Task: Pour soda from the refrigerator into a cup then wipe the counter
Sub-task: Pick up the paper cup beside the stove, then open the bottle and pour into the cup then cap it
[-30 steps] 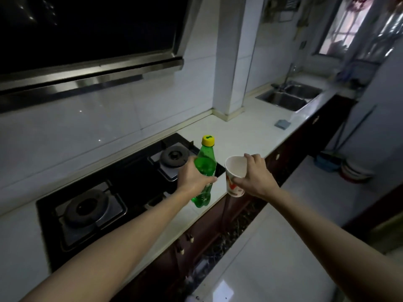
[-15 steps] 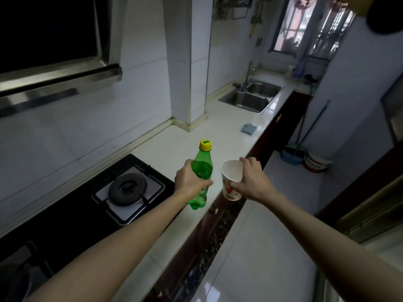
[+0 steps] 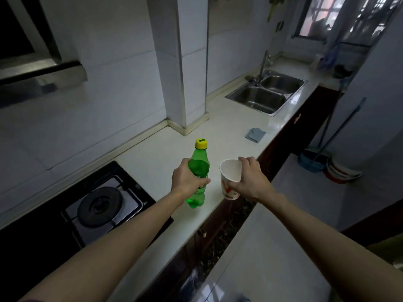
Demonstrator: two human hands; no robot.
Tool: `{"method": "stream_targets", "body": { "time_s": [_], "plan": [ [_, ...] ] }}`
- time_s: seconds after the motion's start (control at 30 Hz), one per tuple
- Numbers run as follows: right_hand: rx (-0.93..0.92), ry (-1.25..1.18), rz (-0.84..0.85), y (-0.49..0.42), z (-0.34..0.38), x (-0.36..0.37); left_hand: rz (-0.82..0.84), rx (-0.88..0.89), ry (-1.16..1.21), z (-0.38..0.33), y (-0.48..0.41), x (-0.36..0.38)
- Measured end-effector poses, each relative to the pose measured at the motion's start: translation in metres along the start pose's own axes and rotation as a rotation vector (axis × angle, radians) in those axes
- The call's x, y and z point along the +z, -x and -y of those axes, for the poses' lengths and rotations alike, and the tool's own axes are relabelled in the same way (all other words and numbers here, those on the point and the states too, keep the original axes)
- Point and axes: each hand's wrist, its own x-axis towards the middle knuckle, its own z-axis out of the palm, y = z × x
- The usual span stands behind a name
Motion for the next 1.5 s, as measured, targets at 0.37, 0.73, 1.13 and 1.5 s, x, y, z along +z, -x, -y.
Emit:
{"method": "stream_targets", "body": {
  "time_s": [0.37,0.73,1.13,1.5],
  "plan": [
    [-0.222,0.005,0.133,-0.114,-0.058,-0.035,-0.199,-0.163,0.049,-0.042,-0.053,0.043],
    [-0.377,0.016,0.214,-0.234,-0.037,-0.002,-0.333,-0.269,0.055,-0.034,-0.151,0.048],
    [-0.495,0.061,0.35,-0.334,-0.007,0.048,-0.435,-0.393,0.069,-0.012,-0.226,0.04],
    [-0.641,0.093,0.524,-0.384,-0.053,0.096,-0.599,-0.535,0.071,-0.014,-0.249,0.064]
  ]
}}
